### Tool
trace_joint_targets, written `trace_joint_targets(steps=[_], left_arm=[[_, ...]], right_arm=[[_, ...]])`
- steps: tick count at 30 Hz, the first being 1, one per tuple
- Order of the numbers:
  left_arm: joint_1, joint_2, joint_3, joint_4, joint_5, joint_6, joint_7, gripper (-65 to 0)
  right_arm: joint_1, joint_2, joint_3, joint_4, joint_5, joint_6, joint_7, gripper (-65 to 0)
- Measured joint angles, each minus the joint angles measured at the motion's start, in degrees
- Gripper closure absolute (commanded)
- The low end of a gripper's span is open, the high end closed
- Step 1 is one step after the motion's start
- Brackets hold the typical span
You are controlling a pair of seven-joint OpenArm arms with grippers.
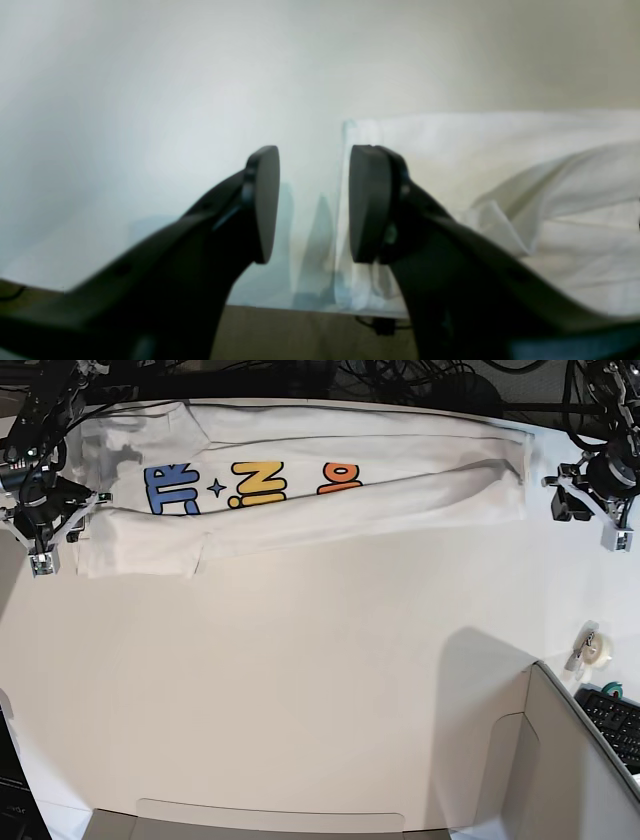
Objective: Layout the t-shirt on the table in an organized manner, then fold the t-shirt properly
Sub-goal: 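Release the strip and raise both grippers, then move both grippers to the ends of the strip and grasp them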
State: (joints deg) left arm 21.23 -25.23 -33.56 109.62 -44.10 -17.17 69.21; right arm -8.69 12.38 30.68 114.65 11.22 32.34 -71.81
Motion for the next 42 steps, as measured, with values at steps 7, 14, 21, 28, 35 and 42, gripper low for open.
trace_joint_targets(steps=[7,14,21,28,35,42], left_arm=[[0.22,0.79,0.07,0.0,0.02,-0.04,0.0,-22.8],[0.5,1.57,0.13,0.0,-0.22,-0.42,0.04,-22.8],[0.52,1.7,0.13,0.0,-0.02,-0.39,0.24,-22.8],[0.5,1.73,0.13,0.0,-0.15,-0.39,0.22,-22.8],[0.5,1.73,0.13,-0.02,-0.22,-0.42,0.17,-22.8],[0.11,2.69,0.98,-0.13,-0.15,-0.37,0.13,-22.8]], right_arm=[[2.89,-2.16,-0.04,-4.85,0.63,0.02,0.22,-20.4],[6.73,-4.07,1.01,-10.54,0.07,0.0,0.0,-20.4],[10.19,-6.71,1.2,-13.9,-0.13,0.02,-0.07,-20.4],[12.63,-6.88,1.25,-17.73,0.09,0.02,0.02,-14.0],[9.57,-6.78,0.63,-14.69,0.5,0.04,0.28,0.0],[1.86,-2.71,-6.6,-2.08,0.31,0.04,0.09,0.0]])
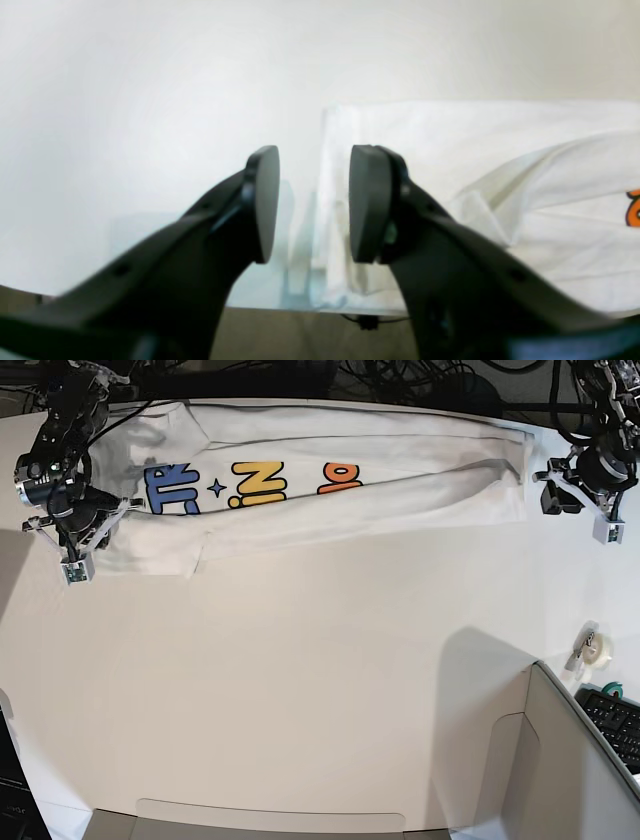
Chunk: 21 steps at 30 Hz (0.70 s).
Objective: Layout the t-shirt on the table in an organized manner, then fold the t-shirt properly
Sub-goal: 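Move both grippers to the ends of the strip and grasp them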
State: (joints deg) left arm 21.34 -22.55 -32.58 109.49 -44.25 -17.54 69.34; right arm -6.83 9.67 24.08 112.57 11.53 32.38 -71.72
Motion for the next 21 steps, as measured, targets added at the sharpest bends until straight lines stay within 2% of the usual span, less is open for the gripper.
trace_joint_targets(steps=[6,15,21], left_arm=[[-0.09,0.02,4.9,0.0,0.11,-0.07,-0.28,-22.8],[-1.7,0.94,5.22,-0.09,0.31,-0.02,-0.13,-22.8],[-1.95,0.94,5.22,-2.4,0.37,-0.07,-0.07,-22.7]], right_arm=[[-3.89,4.39,-7.48,2.36,-0.04,0.02,0.09,0.0],[-8.02,11.93,-24.2,2.45,0.13,0.02,0.37,0.0],[-10.03,17.55,-31.69,3.48,0.35,0.02,0.42,0.0]])
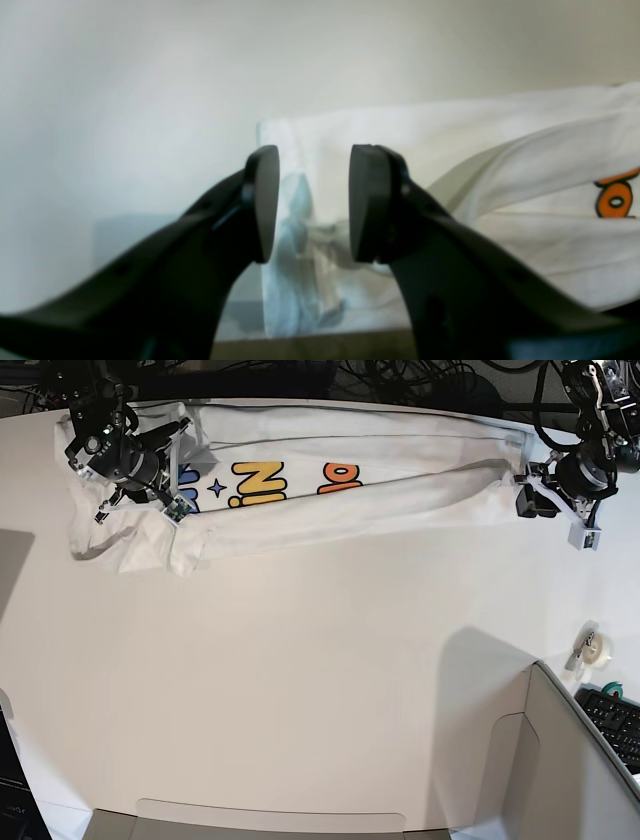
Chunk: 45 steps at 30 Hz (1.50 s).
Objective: Layout the t-shirt on the table in an organized manner, then fold the t-shirt properly
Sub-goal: 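Move both grippers to the ends of the strip and grasp them, then pinch the strip end near the print with the right gripper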
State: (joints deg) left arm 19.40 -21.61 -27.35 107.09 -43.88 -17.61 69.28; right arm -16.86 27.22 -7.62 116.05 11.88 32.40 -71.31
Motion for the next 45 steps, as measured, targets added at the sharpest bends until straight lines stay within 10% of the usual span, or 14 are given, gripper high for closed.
trace_joint_targets(steps=[11,17,25,36,45], left_arm=[[-0.07,0.11,0.0,-2.6,-0.24,0.17,-0.31,-22.6],[-0.04,1.97,0.11,-2.6,-0.26,0.15,-0.11,-22.6],[-0.04,1.73,0.2,-2.6,-0.15,0.2,-0.07,-22.6],[-0.04,1.75,2.12,-2.6,-0.11,0.2,-0.2,-22.6],[-0.04,1.75,2.12,-2.6,-0.22,0.2,-0.13,-22.6]], right_arm=[[-2.49,7.13,-0.42,-0.02,0.07,0.0,0.2,0.0],[-1.79,-4.94,17.42,0.59,4.24,-0.04,0.35,-0.7],[5.84,-11.08,25.29,0.5,14.43,-0.17,-0.48,-37.8],[14.08,-24.15,25.31,-3.21,-4.94,-1.97,-0.72,-31.5],[16.85,-25.51,20.44,-9.25,-12.74,-2.38,-0.48,-31.5]])
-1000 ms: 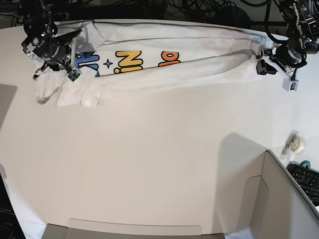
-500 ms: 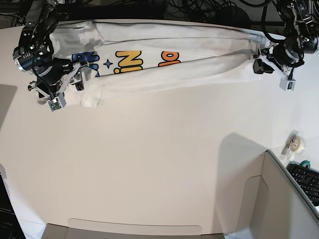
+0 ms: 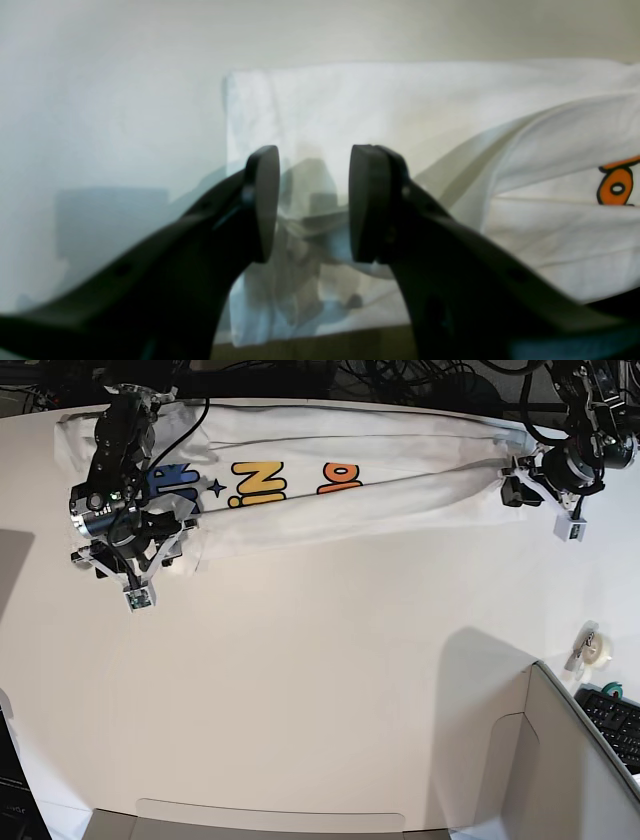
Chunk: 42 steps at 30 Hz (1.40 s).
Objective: Layout the t-shirt on the table in an organized manner, then fold the t-shirt properly
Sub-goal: 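Pinch the strip end near the print with the right gripper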
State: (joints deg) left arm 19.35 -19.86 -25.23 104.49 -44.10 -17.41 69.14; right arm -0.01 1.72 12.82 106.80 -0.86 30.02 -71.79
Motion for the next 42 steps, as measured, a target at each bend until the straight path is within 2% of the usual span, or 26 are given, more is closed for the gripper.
trace_joint_targets(steps=[12,14,17,18,25,29,33,36,42], left_arm=[[0.0,0.0,0.0,0.0,0.0,-0.02,-0.11,-22.6],[-0.02,-0.02,0.0,0.0,-0.02,-0.02,-0.15,-22.6],[0.0,0.0,0.0,0.0,-0.02,-0.02,-0.13,-22.6],[0.0,0.0,0.0,0.0,-0.02,-0.02,-0.13,-22.5],[0.0,0.04,0.0,0.0,-0.02,-0.04,-0.15,-22.5],[0.0,0.0,0.0,0.0,-0.02,-0.04,-0.17,-22.5],[0.0,-0.02,0.0,0.0,-0.02,-0.02,-0.15,-22.5],[-0.02,0.0,0.0,0.0,-0.02,-0.02,-0.17,-22.5],[-0.02,-0.07,-0.02,0.0,0.04,0.0,-0.15,-22.5]], right_arm=[[1.9,0.15,-0.02,-4.81,-0.44,0.0,0.07,-30.3],[1.9,0.15,-0.55,-5.66,-0.33,0.0,0.17,-24.4],[1.88,0.17,-1.86,-5.84,-0.28,0.0,0.0,-4.4],[1.88,0.17,-2.54,-5.73,-0.44,-0.02,0.02,0.0],[-2.54,0.63,-3.32,2.25,-0.26,-0.02,-0.24,0.0],[-6.56,1.81,-5.97,8.9,-0.04,0.04,-2.67,0.0],[-10.01,5.03,-7.85,9.6,4.17,0.04,-2.82,0.0],[-12.37,7.65,-7.87,9.53,9.97,0.17,-3.45,0.0],[-14.71,13.31,-7.91,9.55,26.01,0.13,-3.02,0.0]])
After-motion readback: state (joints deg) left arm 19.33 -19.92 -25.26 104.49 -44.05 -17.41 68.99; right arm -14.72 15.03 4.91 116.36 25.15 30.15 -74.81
